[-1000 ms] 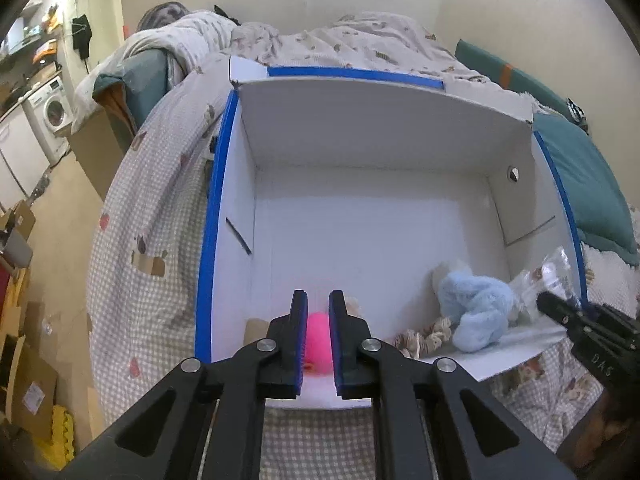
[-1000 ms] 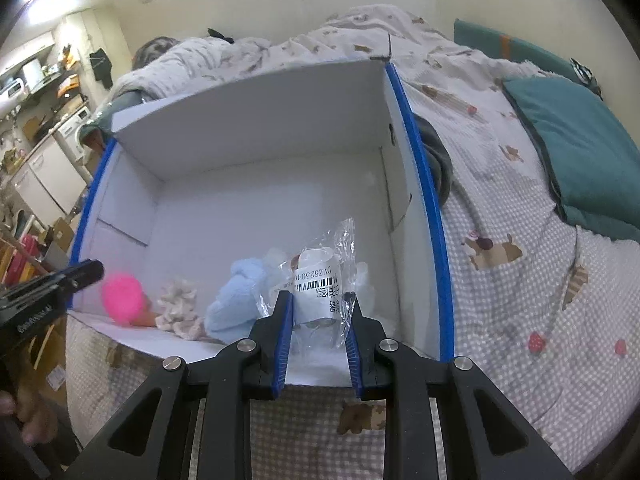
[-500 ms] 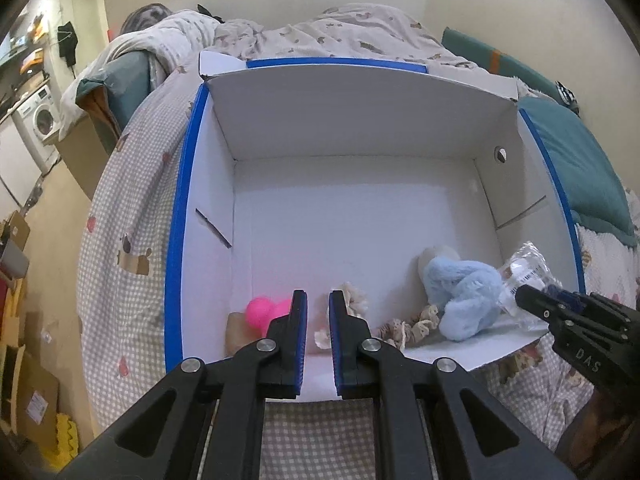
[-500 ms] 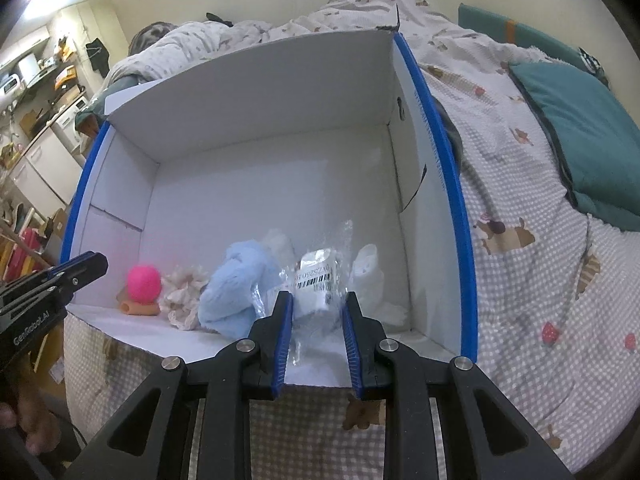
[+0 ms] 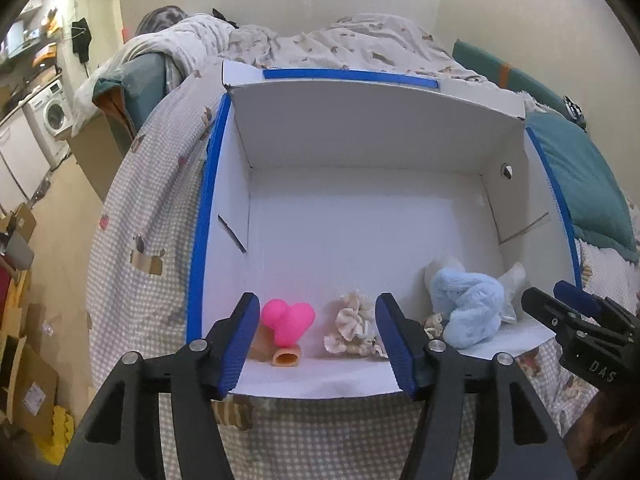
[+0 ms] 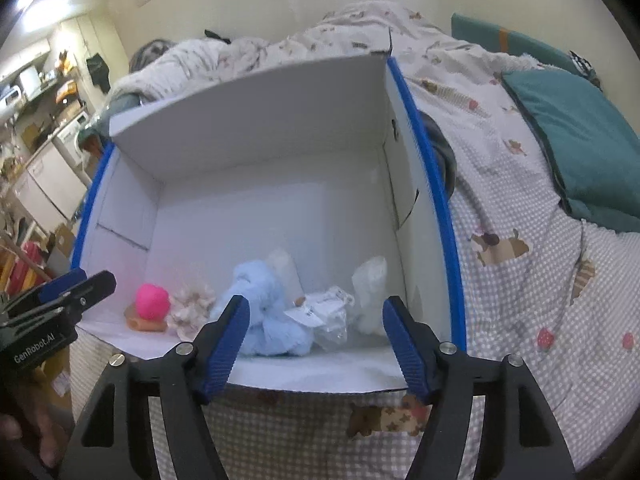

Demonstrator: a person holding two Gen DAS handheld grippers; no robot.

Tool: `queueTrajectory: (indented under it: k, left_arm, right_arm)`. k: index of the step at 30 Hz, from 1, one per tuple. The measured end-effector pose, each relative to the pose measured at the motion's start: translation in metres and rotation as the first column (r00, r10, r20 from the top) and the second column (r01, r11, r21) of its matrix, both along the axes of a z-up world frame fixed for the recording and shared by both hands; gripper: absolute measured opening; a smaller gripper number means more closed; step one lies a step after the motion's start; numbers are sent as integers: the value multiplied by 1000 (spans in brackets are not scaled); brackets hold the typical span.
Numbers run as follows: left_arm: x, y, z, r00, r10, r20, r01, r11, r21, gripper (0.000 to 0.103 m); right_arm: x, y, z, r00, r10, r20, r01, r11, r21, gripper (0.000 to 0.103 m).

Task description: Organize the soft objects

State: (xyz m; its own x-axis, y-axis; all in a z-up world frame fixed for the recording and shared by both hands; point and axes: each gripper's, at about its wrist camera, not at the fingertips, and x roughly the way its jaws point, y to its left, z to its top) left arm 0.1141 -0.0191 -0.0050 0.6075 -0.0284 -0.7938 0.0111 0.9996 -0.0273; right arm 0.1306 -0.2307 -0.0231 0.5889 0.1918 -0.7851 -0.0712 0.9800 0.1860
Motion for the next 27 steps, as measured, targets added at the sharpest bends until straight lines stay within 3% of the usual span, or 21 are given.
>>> queueTrajectory:
  k: [3,4,9,10,12,16,18,23,27]
  left_arm:
    - [-4,6,5,1000,13,6,-13,1000,-2,57]
    - [-6,10,7,1000,25,12,-25,1000,-3,57]
    - [-17,22,13,998,55,14,-54,998,-29,59]
    - [-20,26,13,998,66,12,-65,997,-33,64]
    - [-25,28,15,996,92,4,-92,995,-25,88]
    - [-40,40,21,992,126,7,-126,990,-59,91]
    - [-49,43,25,991,128,28,-125,990,-65,97]
    - [-79,49,43,971,109,212,-97,993,-66,103]
    - [-94,53,41,973,120,199,-113,993,-47,103]
  right_arm:
    - [-1,-3,4,1000,-7,26,6,1000,28,100]
    - [-1,-3,6,999,-8,39,6,999,35,103]
    - [-6,-4,11,997,-26,74,24,999,27,103]
    - [-8,-3,13,996,-24,86,22,999,26,103]
    - [-14,-2,18,993,-17,116,15,1000,17,103]
    - [-28,5,28,985,0,173,4,1000,-24,103]
    - [-34,11,30,983,14,181,-2,998,-67,103]
    - [-51,20,33,979,34,199,-18,996,-83,103]
    - [-67,21,35,979,25,202,-14,998,-58,103]
